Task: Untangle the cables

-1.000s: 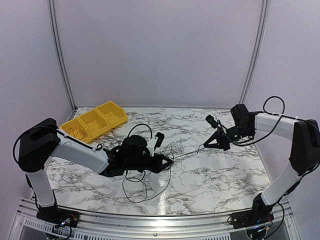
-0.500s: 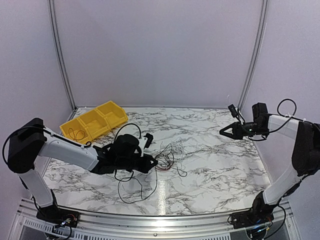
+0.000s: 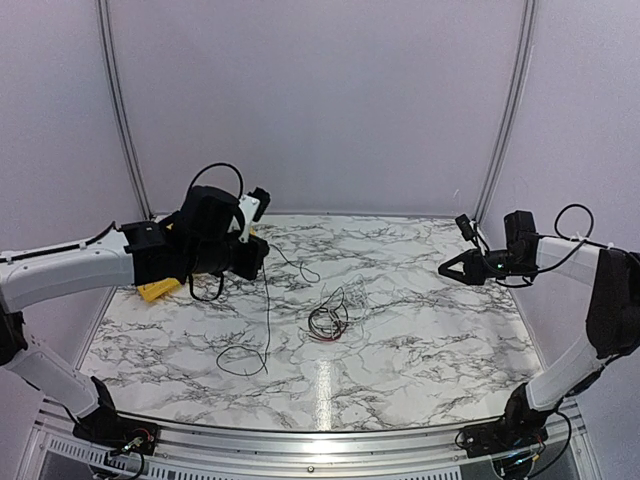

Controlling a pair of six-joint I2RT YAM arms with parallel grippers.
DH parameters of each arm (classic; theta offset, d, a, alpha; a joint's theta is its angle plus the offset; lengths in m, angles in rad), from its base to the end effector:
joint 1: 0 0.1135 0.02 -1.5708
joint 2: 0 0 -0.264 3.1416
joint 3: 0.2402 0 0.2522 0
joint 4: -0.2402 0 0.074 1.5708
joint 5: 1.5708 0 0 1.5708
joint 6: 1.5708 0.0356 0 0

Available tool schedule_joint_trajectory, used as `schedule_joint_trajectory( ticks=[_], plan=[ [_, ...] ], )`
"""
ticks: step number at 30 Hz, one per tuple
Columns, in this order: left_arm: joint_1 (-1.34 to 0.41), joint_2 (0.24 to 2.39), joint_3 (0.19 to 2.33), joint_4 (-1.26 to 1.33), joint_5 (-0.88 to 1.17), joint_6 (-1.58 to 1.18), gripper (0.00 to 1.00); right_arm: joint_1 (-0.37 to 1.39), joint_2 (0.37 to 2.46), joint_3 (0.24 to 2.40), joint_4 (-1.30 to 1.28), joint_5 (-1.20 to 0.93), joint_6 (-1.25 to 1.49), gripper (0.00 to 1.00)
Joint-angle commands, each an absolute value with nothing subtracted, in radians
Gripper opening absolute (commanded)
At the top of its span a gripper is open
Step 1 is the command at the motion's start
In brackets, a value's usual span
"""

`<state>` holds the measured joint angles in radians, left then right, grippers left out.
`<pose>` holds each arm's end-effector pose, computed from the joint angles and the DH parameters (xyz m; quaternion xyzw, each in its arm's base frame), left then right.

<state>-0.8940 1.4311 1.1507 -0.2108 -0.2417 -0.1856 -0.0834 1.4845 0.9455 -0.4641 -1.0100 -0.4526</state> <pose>0.2139 -0.2527 0.3136 0.2372 0.8202 -0.1735 0.4908 0.2898 0.0060 0.2239 -0.2874 0.8010 0.3830 0.3593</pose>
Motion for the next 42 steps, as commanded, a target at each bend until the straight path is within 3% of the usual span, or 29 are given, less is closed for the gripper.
schedule_joint_trajectory(
  ticks=[1, 12, 21, 30, 42],
  plan=[
    [-0.781, 1.347, 1.271, -0.414, -0.344, -0.037, 0.00, -0.080, 1.468, 0.953, -0.456, -1.006, -0.465, 0.24],
    [-0.517, 1.432, 1.719, -0.508, -0.495, 0.230, 0.00, -0.080, 1.455, 0.959, -0.485, -1.006, -0.495, 0.25],
    [-0.286, 1.654, 2.124, -0.466, -0.329, 0.173, 0.00, -0.080, 1.451, 0.960, -0.492, -1.008, -0.501, 0.25],
    [-0.183, 1.805, 2.149, -0.382, -0.208, 0.074, 0.00, -0.080, 1.452, 0.959, -0.491, -0.997, -0.501, 0.25],
    [-0.181, 1.828, 2.162, -0.297, -0.163, 0.080, 0.00, -0.079, 1.487, 0.965, -0.498, -0.994, -0.505, 0.26]
  ],
)
